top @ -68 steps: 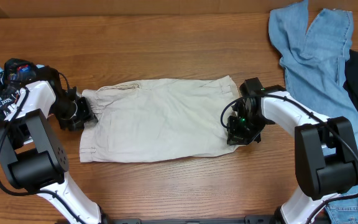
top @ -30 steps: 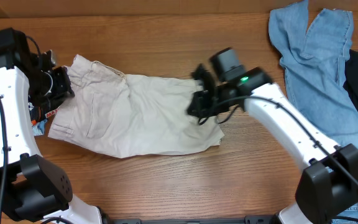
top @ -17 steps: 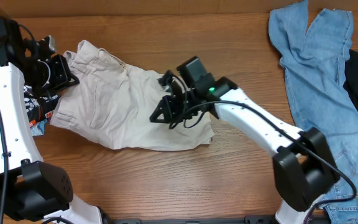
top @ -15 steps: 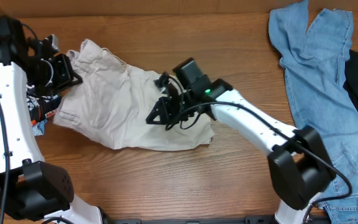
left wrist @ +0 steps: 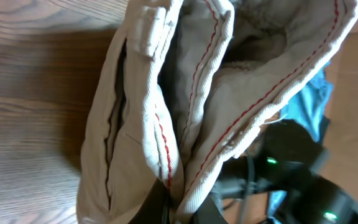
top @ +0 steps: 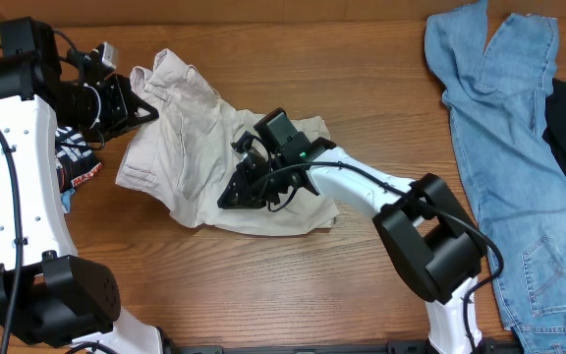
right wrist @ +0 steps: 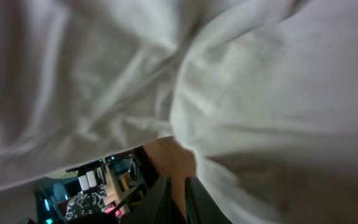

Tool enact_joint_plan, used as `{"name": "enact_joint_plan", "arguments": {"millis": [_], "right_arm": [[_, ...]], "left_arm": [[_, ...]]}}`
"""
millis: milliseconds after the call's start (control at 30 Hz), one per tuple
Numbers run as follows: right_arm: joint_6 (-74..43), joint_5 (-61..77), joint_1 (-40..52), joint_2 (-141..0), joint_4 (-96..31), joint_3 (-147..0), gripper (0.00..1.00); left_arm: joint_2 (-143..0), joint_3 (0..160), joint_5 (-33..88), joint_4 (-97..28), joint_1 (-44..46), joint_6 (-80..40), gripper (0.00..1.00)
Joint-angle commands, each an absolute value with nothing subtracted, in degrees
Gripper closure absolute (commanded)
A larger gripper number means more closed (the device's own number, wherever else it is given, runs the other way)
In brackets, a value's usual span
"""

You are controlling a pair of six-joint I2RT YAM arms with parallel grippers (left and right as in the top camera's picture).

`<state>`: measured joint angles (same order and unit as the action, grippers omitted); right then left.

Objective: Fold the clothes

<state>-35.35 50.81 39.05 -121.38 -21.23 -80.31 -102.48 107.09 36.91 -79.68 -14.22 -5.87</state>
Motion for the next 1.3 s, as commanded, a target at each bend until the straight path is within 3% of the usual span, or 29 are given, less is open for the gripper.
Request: {"name": "enact_joint_plan", "arguments": {"millis": [0,233,567,800,1000,1267], "right_arm": [[-37.91,52.4,39.64,-123.66,-19.46,-80.9,0.87],[-40.86,52.64,39.64,-128.99,-17.19,-80.93,0.88],[-34.0,53.49,39.62,-122.63,-18.87,-84.18,0.88],[-34.3,25.96,37.12,-110.0,-34.54,-85.27,0.86],[-28.27,19.07,27.0,-100.97,-47.31,-85.27,0.86],[-18.13,19.03,13.21,-94.8,-58.04,-85.27,0.87]], "left_arm": [[-100.79,108.9,43.7,-79.48,-14.11,-7.75,0.95],[-100.79,108.9,51.64,-79.7,-14.11,-7.92,0.94],[-100.79,108.9,49.95,-79.66,-14.11,-7.73,0.94],[-100.79,108.9,46.26,-79.31,-12.43,-7.75,0.96],[-100.79,108.9,36.56,-77.65,-3.86,-8.58,0.96],[-101.14,108.62,16.97,-75.53,9.69,-21.45,0.96]]}}
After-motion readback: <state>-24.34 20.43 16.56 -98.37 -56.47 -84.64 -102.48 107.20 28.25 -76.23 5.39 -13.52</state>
